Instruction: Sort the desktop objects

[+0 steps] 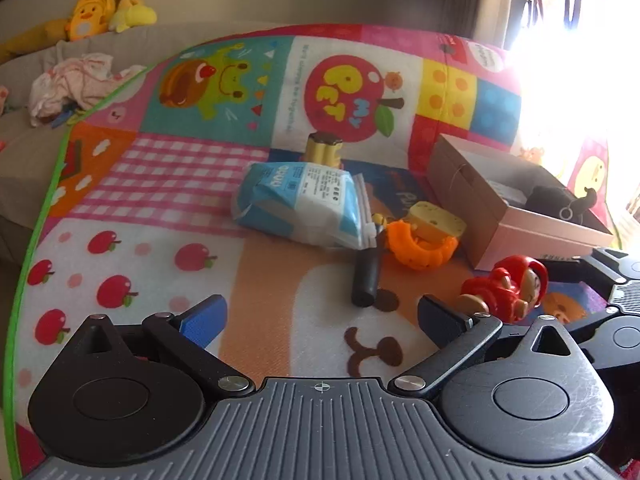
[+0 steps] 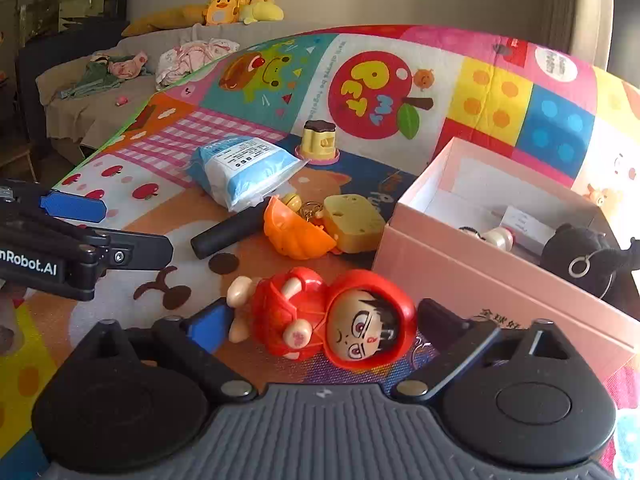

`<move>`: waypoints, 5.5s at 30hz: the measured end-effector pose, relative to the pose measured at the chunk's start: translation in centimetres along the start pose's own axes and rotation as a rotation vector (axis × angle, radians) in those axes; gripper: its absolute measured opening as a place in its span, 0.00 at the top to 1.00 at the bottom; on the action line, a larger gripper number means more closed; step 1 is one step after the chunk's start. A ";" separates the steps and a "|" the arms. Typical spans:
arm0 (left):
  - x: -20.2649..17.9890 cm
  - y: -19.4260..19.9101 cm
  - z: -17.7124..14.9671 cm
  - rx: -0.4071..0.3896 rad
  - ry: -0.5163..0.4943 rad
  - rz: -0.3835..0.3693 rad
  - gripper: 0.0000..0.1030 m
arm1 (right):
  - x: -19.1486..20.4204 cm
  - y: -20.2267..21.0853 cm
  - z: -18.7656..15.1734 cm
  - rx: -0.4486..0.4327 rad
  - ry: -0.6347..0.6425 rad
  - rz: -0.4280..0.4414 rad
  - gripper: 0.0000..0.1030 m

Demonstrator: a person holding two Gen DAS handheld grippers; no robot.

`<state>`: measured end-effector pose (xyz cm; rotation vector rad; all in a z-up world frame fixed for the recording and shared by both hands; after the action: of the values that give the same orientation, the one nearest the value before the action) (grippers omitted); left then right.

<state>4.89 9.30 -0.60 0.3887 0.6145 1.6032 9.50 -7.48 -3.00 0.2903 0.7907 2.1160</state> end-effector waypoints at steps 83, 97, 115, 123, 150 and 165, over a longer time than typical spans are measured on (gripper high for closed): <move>-12.3 -0.9 -3.9 0.036 -0.235 -0.318 0.02 | -21.4 5.8 5.4 -0.135 -0.419 -0.149 0.21; -13.5 -1.0 -4.1 0.039 -0.319 -0.252 0.02 | -15.2 11.2 -6.8 -0.032 -0.275 -0.175 0.00; -12.1 -2.5 -3.8 0.101 -0.286 -0.160 0.00 | -11.6 9.3 -10.4 0.081 -0.368 -0.100 0.00; -11.9 -2.5 -3.8 0.098 -0.271 -0.168 0.00 | -10.4 7.3 -7.7 0.036 -0.239 -0.120 0.00; -14.0 -1.9 -3.2 0.040 -0.306 -0.175 0.26 | -8.4 10.1 -8.1 0.026 -0.080 -0.156 0.09; -14.8 -2.1 -3.7 0.056 -0.333 -0.202 0.40 | -7.3 10.6 -8.7 0.050 -0.058 -0.126 0.09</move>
<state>6.35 -5.84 -3.24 0.6016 0.4293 1.2944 3.31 -21.70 -2.61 0.3184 0.8075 1.9635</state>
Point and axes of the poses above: each gripper's, at about its wrist camera, not at the fingertips, and y roughly against the way its jaws point, x to its left, z to its top, the point moved 5 cm from there along -y, roughly the way its jaws point, and after that the axes turned 3 degrees about z, right-handed, at the moved point
